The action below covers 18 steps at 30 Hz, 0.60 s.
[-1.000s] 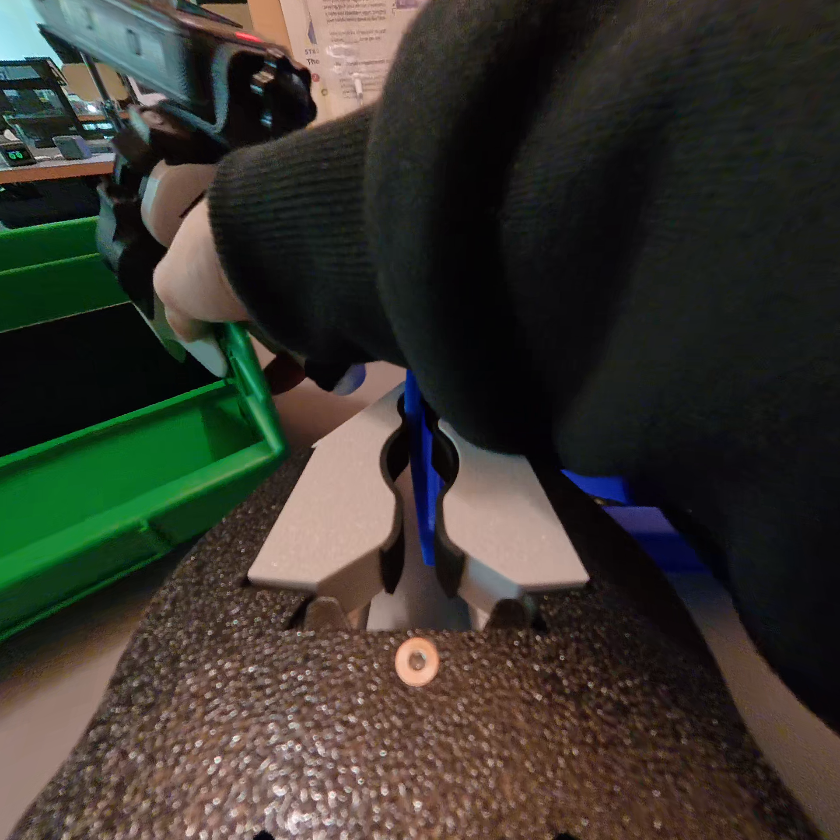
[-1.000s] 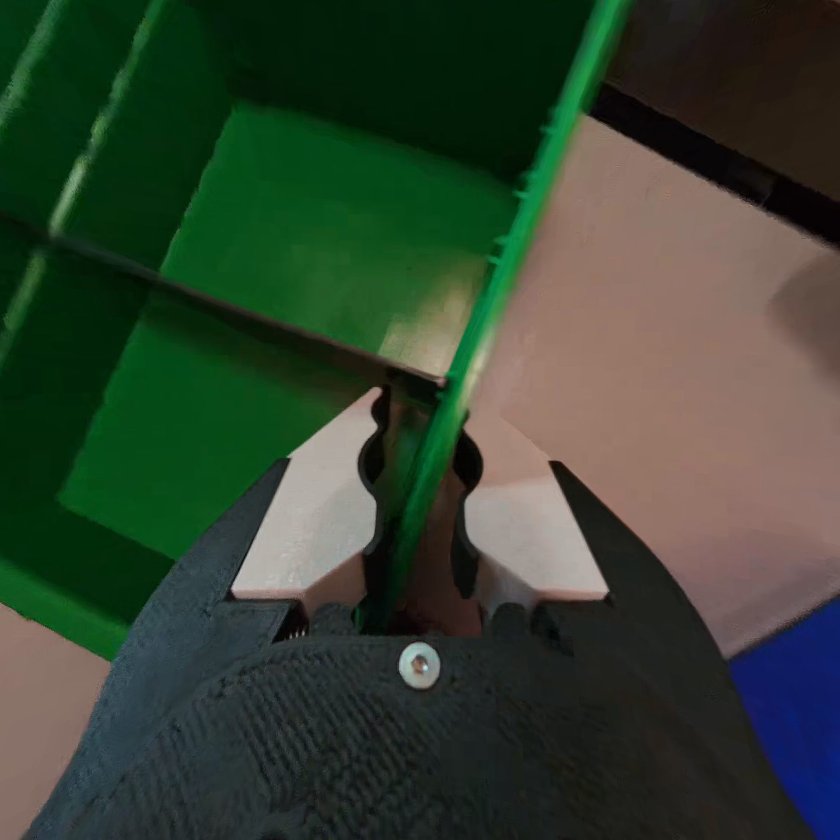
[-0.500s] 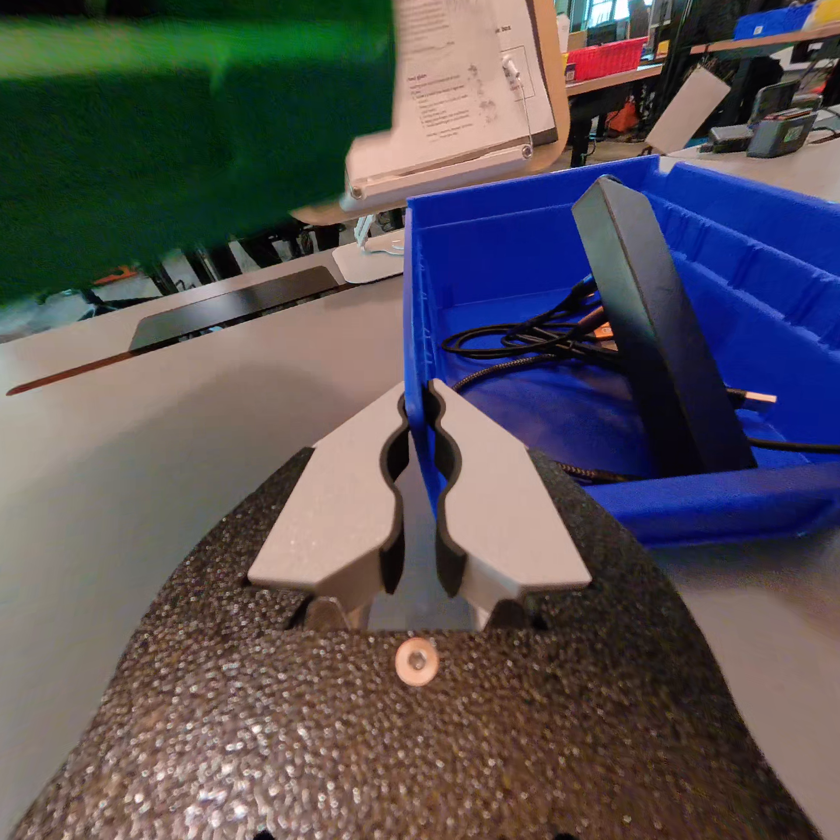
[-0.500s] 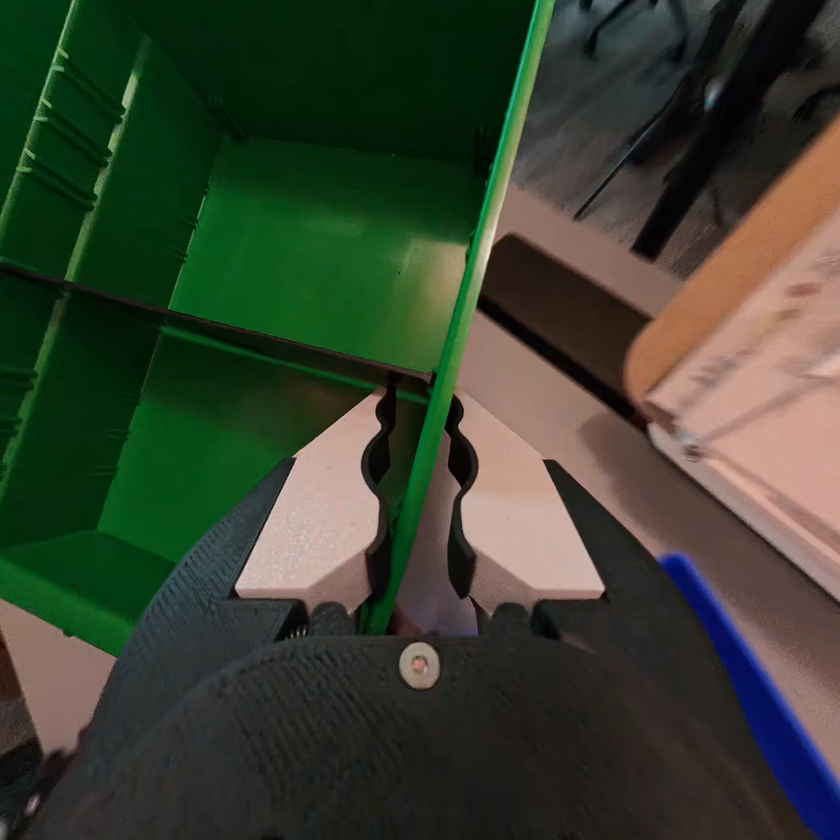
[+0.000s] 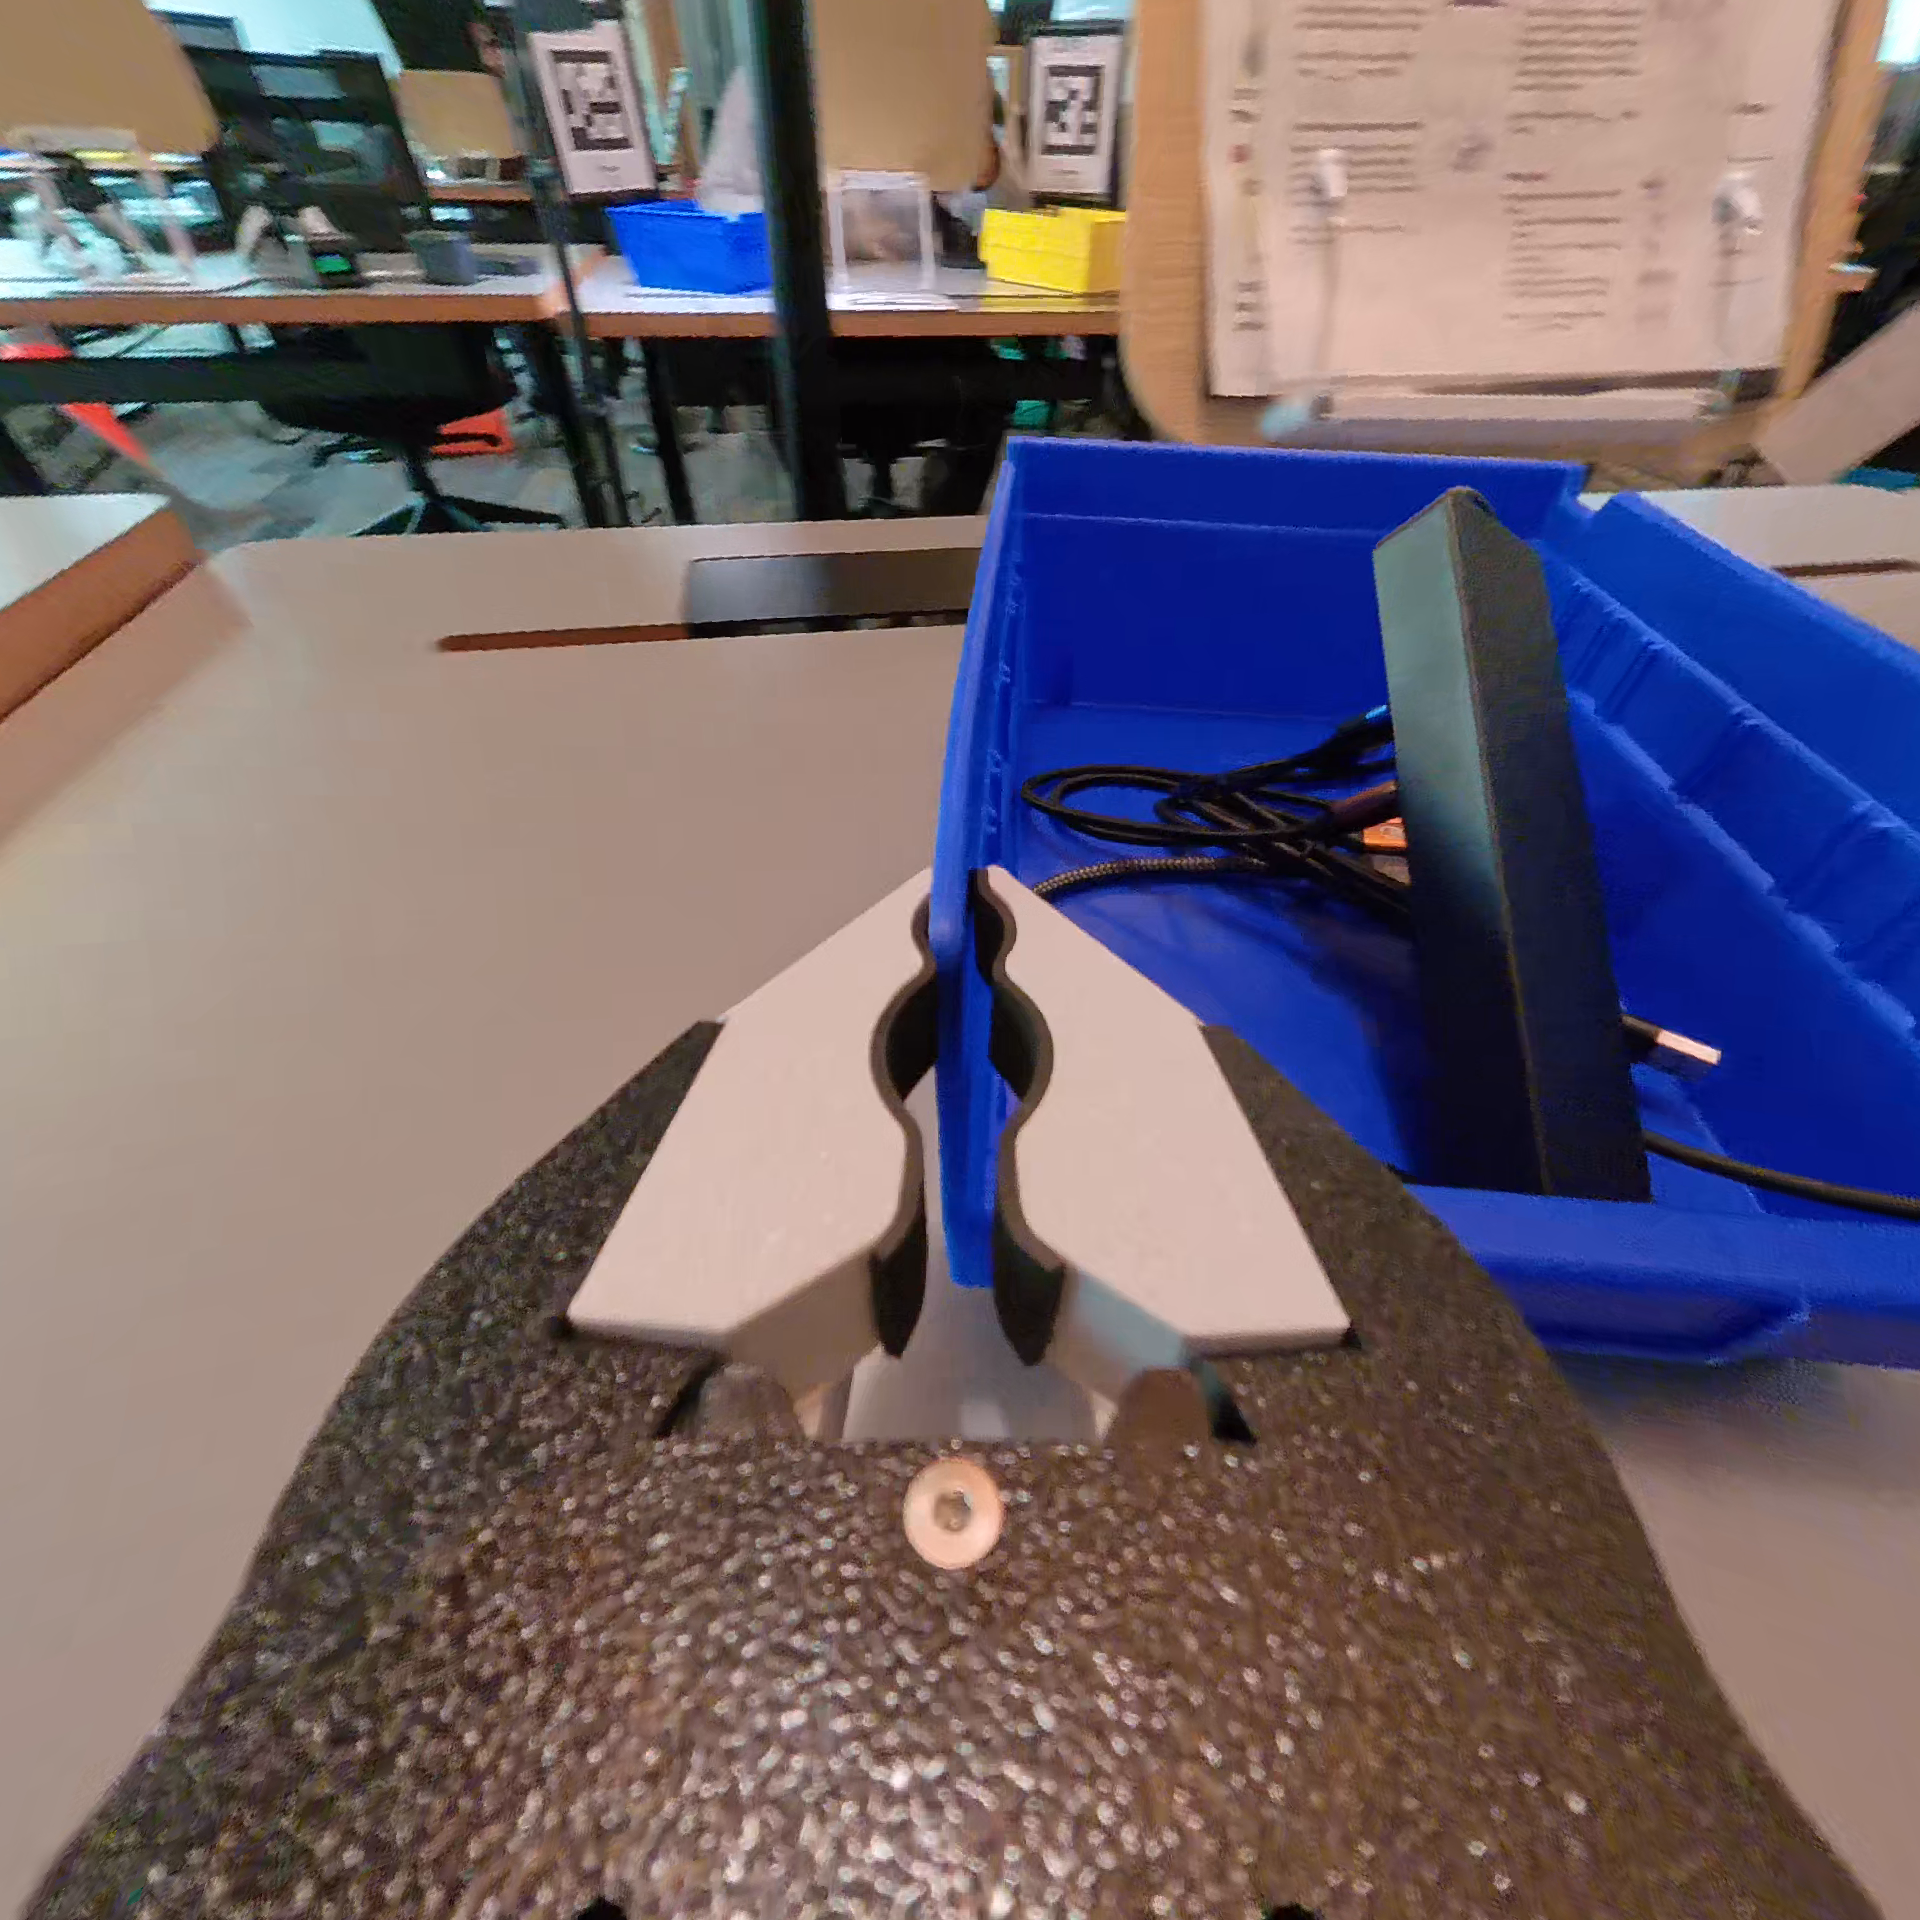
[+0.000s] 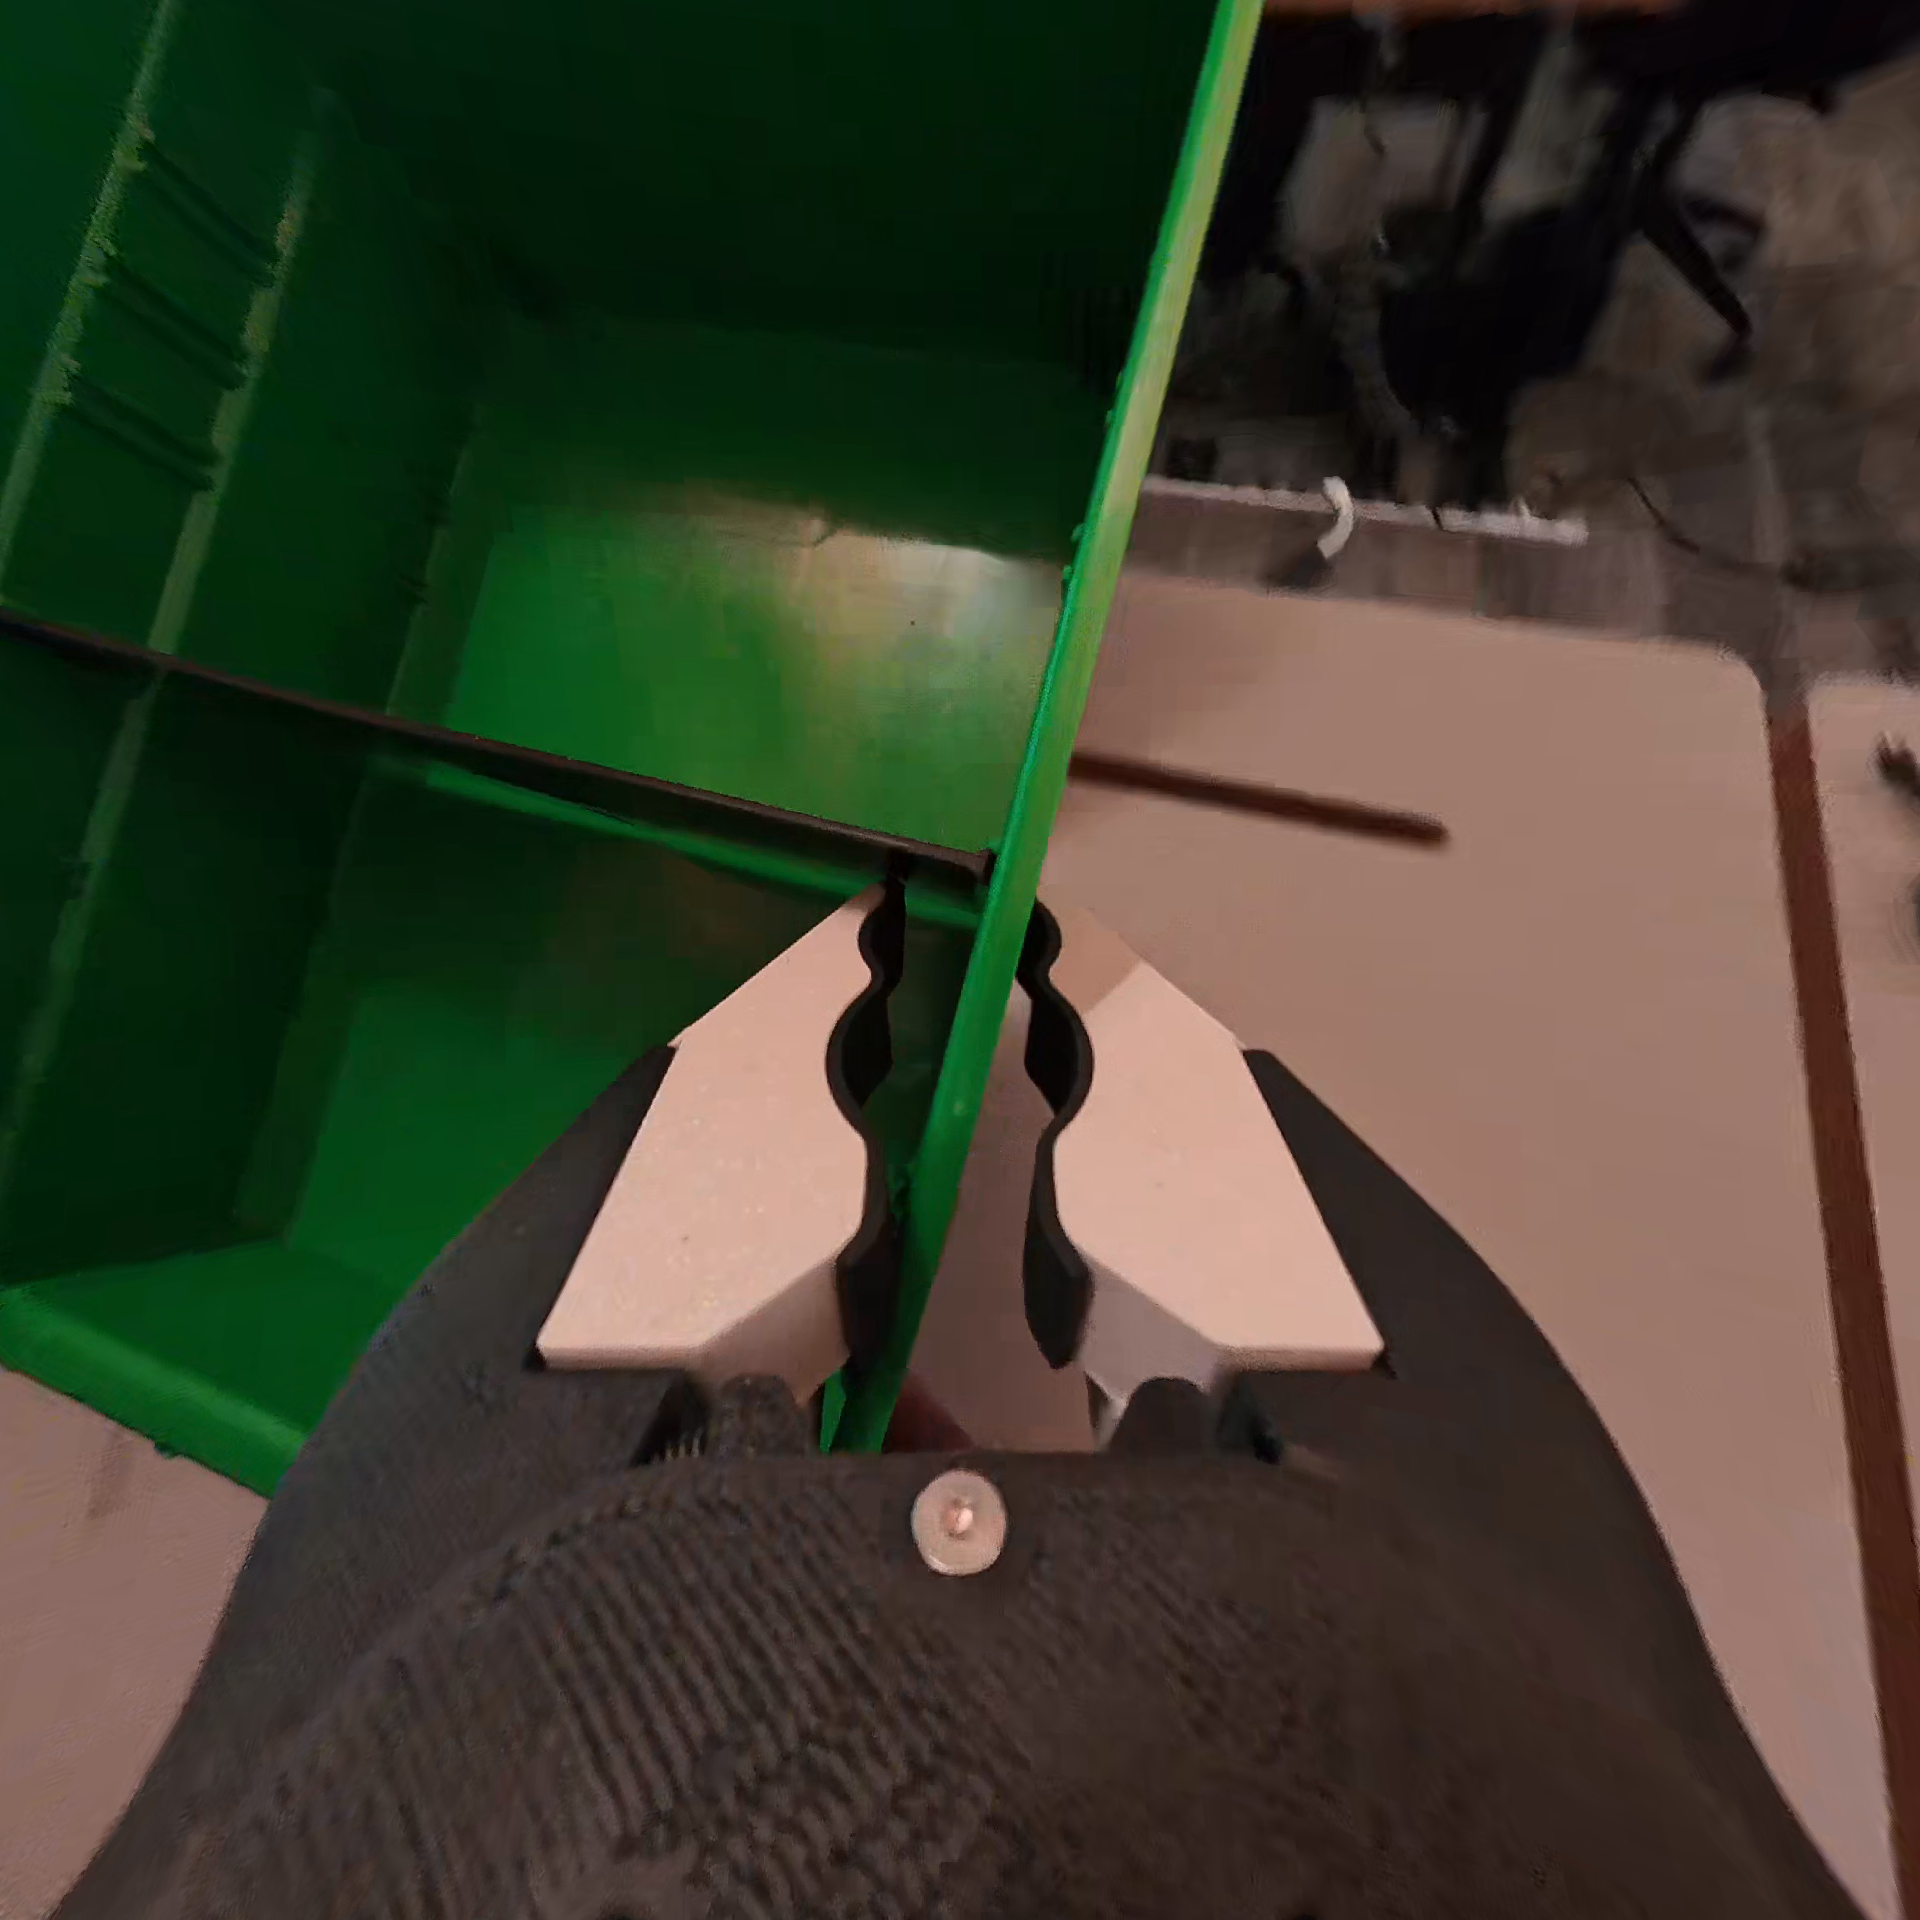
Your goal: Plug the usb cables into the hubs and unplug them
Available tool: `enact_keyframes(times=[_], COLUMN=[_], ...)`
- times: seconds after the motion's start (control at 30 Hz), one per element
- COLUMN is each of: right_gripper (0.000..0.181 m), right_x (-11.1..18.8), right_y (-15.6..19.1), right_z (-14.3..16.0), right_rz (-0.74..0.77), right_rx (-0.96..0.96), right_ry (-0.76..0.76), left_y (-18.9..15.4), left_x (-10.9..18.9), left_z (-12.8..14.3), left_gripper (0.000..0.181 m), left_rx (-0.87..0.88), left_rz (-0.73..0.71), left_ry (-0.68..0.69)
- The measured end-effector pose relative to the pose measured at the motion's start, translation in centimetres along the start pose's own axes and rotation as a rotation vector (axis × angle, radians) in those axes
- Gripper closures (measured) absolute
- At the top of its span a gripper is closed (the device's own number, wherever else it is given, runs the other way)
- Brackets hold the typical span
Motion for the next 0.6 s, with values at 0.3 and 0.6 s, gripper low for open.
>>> enact_keyframes(times=[0.3,0.6], right_gripper=[0.161,0.161], right_x=[-0.9,-4.6], right_y=[-13.8,-17.2], right_z=[16.6,19.2], right_rz=[0.169,0.167], right_rx=[-0.201,-0.209], right_ry=[0.243,0.307], left_y=[7.4,7.9], left_x=[2.8,2.4], left_z=[0.2,0.2], left_gripper=[0.181,0.180], left_rx=[0.081,0.033], left_rz=[-0.231,-0.283], left_ry=[-0.032,-0.016])
Point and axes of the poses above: each gripper's, where its closed fingertips meet, x back along the fingers, z out of its underside, y = z × x across the jaws, the point moved 3 cm from there along x, back along the fingers, and after that the axes turned 6 degrees about z, right-handed, at the moved point
